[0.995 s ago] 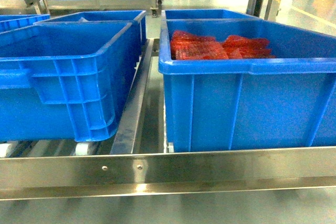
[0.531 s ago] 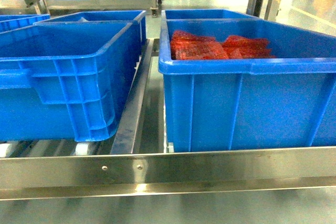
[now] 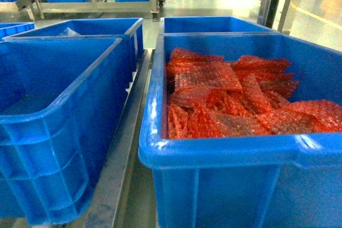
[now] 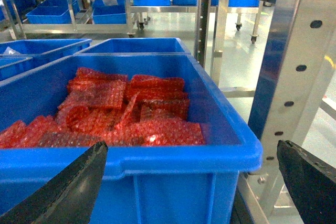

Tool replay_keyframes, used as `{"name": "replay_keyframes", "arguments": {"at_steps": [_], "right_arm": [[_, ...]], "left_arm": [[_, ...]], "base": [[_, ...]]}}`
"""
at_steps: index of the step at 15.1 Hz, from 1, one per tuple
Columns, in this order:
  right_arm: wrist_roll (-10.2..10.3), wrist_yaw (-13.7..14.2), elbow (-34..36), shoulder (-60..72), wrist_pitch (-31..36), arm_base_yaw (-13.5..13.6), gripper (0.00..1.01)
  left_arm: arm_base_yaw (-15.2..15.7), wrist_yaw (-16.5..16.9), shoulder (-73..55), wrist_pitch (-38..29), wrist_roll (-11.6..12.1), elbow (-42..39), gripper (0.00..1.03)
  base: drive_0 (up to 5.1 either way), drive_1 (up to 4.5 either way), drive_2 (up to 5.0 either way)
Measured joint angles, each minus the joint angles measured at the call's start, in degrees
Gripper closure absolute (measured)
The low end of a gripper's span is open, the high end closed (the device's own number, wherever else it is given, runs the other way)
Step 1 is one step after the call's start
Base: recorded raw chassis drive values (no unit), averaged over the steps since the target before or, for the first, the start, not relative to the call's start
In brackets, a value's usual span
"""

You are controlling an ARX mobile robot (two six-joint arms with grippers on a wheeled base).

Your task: Pick blue part to blue bin on bottom shelf

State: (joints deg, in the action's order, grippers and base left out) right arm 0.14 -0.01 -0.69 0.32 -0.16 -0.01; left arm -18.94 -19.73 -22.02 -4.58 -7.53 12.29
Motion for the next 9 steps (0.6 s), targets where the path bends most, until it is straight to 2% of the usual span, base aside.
{"name": "replay_keyframes", "arguments": {"at_steps": [9], "right_arm": [[0.0, 0.0, 0.0, 0.0, -0.2, 0.0, 0.03]], "left_arm": [[0.0, 0.0, 0.0, 0.1, 0.0, 0.0, 0.59]], "base": [[0.0, 0.00, 0.0]]}}
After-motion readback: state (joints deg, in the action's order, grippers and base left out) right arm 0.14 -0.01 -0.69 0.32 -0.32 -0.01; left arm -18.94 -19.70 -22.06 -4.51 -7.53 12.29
